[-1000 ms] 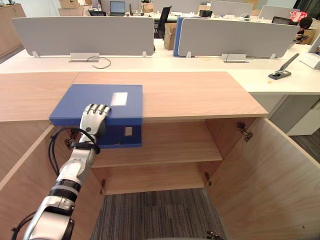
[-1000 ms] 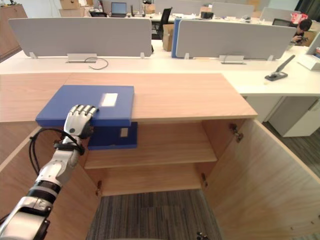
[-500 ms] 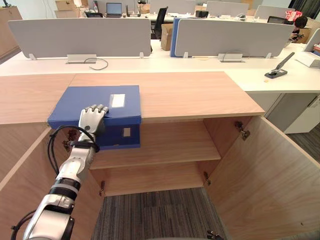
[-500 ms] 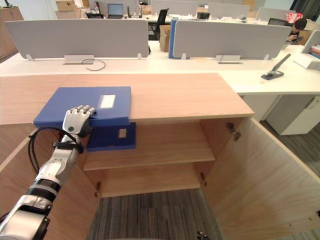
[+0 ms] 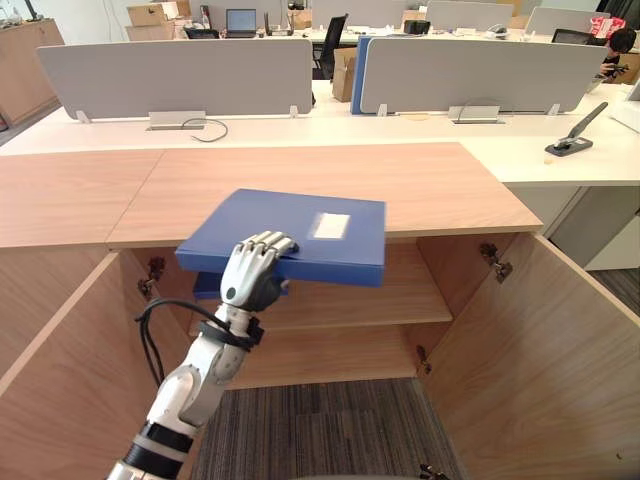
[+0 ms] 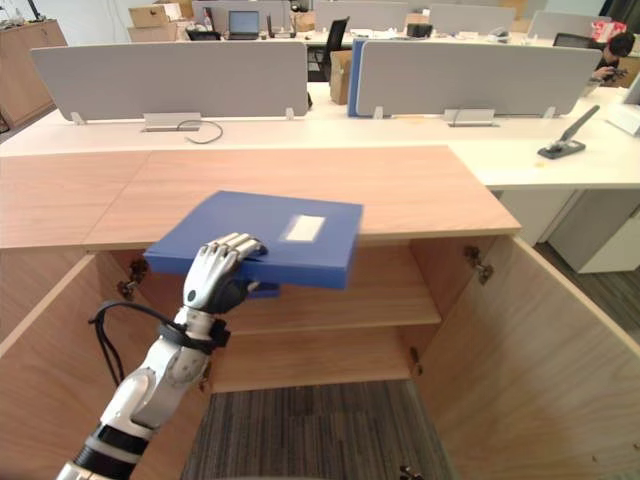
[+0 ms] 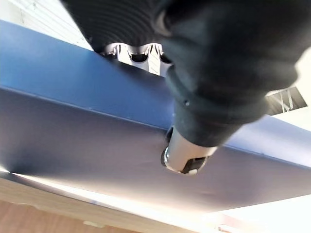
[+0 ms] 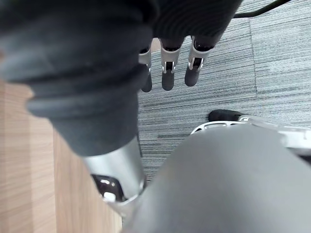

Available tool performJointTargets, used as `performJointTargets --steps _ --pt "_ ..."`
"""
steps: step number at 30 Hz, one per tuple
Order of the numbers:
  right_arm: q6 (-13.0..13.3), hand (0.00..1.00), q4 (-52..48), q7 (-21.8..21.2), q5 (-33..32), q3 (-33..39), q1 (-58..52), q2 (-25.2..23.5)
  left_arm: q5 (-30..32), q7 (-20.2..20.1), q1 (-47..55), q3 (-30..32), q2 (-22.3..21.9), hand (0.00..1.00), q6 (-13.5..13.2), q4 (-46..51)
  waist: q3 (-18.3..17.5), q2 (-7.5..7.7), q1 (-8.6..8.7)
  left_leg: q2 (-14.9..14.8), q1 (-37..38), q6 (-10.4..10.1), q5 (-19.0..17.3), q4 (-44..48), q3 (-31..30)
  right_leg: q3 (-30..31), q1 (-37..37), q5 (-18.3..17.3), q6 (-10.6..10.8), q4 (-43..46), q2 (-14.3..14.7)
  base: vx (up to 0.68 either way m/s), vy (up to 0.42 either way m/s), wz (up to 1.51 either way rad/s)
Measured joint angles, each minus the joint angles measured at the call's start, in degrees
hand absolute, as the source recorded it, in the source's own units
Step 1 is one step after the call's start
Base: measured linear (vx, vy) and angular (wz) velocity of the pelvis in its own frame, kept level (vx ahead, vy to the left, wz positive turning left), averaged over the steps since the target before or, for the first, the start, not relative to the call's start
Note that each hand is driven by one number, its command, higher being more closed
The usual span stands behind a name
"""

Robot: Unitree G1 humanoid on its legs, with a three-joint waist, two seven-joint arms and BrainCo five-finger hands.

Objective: Walk over to the cabinet, pick up the folder, carry it to the office cabinet, place the folder inside the office cabinet, then close the office cabinet door

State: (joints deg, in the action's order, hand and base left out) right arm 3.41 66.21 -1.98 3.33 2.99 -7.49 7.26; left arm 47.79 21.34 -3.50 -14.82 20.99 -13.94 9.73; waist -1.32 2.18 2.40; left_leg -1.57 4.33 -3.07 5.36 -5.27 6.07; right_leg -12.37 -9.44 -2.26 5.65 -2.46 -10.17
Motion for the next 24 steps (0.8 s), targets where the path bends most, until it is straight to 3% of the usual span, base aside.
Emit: performJointTargets --steps 7,10,16,20,24 --pt "-0.2 0.0 1.0 0.0 -0.8 0.2 0.3 0.0 -10.8 -1.9 2.9 0.6 -1.0 1.0 -1.6 7.1 0.1 0.21 -0.58 0.1 -0.3 0.0 0.0 0.0 -0.5 -0.6 -0.2 0.0 0.0 0.0 0.0 0.0 0.0 0.04" --pt "-0.3 0.0 2.1 0.0 -2.2 0.4 0.4 0.0 -17.2 -2.9 4.8 1.7 -3.8 1.0 -1.5 11.7 0.1 0.28 -0.97 0.1 -0.6 0.0 0.0 0.2 -0.6 -0.5 0.2 0.0 0.4 0.7 -0.1 0.0 0.003 0.03" --pt "-0.4 0.0 2.3 0.1 -2.9 0.4 0.3 -0.1 -33.7 -3.3 5.0 1.8 -7.8 1.0 -1.5 19.1 0.2 0.5 -1.72 0.1 -1.3 0.3 0.3 0.2 -1.0 -0.4 1.1 -0.4 0.6 1.9 -0.2 -0.03 0.007 0.02" --pt "-0.4 0.0 3.3 0.1 -4.5 0.9 0.4 -0.2 -41.4 -3.9 5.0 2.1 -9.0 1.0 -1.8 22.1 0.1 0.64 -1.89 0.1 -1.3 0.4 0.5 0.2 -1.1 -0.4 1.3 -0.4 0.7 2.3 -0.3 -0.01 0.003 0.0" --pt "-0.5 0.0 3.2 0.2 -5.3 1.9 0.4 -0.7 -54.5 -7.5 4.8 4.6 -9.5 1.0 -3.1 24.2 0.1 0.68 -1.96 0.1 -1.3 0.4 0.6 0.2 -1.2 -0.4 1.5 -0.6 0.7 2.9 -0.3 -0.04 0.008 0.01"
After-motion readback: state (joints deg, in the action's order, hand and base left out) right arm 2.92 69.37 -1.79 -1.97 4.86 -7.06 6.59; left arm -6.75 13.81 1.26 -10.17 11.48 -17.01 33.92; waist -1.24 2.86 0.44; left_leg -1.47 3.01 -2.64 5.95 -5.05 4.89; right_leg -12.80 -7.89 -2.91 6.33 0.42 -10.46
